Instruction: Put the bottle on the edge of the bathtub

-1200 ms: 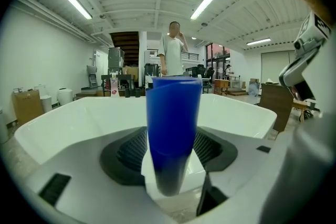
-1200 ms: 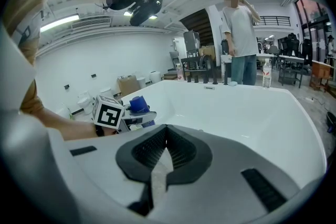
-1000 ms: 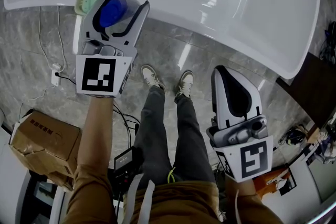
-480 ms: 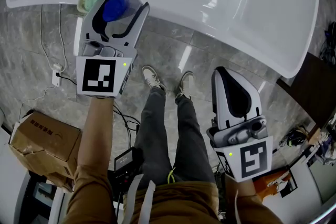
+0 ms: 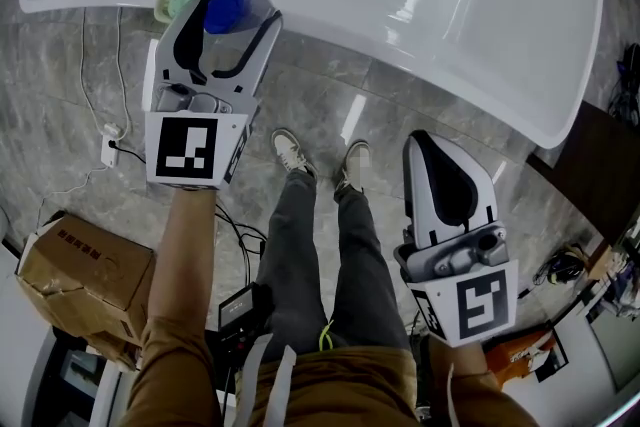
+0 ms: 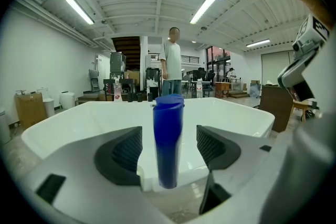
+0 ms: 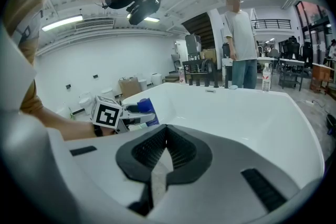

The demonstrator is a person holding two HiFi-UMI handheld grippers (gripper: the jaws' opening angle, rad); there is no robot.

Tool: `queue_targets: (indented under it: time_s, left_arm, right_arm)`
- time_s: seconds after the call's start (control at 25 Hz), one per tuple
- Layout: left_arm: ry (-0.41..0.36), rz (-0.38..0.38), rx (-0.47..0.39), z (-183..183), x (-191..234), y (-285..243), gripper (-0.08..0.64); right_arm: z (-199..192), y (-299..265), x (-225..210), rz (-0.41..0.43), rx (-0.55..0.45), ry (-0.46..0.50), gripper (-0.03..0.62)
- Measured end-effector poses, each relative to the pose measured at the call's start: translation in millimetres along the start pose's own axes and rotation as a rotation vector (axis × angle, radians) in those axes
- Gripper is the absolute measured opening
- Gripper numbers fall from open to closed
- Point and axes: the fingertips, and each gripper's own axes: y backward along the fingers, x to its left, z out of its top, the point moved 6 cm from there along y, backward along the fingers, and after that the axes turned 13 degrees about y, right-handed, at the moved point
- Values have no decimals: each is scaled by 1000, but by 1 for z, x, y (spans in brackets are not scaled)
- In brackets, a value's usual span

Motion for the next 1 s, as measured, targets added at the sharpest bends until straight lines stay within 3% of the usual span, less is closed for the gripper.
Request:
queue_targets:
  time_s: [1.0]
  left_arm:
    - [5,65,-52,36,-26,68,311]
  right_arm:
    - [32,44,15,49,-67,67,5]
